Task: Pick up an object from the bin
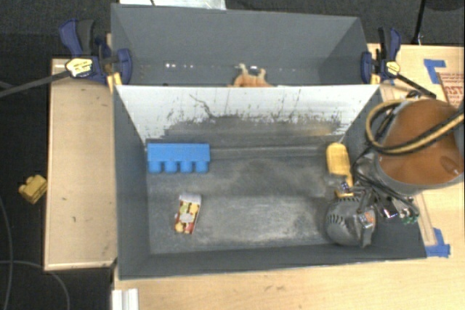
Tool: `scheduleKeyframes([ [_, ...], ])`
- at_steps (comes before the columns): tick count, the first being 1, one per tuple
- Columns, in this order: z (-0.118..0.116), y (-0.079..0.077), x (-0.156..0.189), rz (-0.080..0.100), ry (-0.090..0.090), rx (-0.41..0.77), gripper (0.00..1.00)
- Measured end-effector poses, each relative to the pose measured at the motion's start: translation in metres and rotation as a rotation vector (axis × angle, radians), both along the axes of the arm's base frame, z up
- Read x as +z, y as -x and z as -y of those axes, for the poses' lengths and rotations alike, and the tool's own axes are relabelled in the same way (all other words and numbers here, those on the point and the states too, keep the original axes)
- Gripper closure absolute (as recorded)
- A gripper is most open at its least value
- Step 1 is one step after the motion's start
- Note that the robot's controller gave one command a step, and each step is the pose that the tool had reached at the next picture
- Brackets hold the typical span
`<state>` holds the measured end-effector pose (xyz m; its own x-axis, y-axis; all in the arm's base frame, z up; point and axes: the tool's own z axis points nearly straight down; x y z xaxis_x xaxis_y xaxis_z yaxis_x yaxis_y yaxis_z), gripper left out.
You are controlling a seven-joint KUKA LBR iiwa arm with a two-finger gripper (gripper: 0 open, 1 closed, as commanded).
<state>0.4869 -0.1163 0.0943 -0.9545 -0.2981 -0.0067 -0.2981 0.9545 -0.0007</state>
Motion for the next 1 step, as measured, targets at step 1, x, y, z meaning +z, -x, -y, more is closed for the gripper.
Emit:
scheduleKeyframes([
  [1,0.001,0.0004,-0.0113,0.001,-0.001,-0.008,0.0],
])
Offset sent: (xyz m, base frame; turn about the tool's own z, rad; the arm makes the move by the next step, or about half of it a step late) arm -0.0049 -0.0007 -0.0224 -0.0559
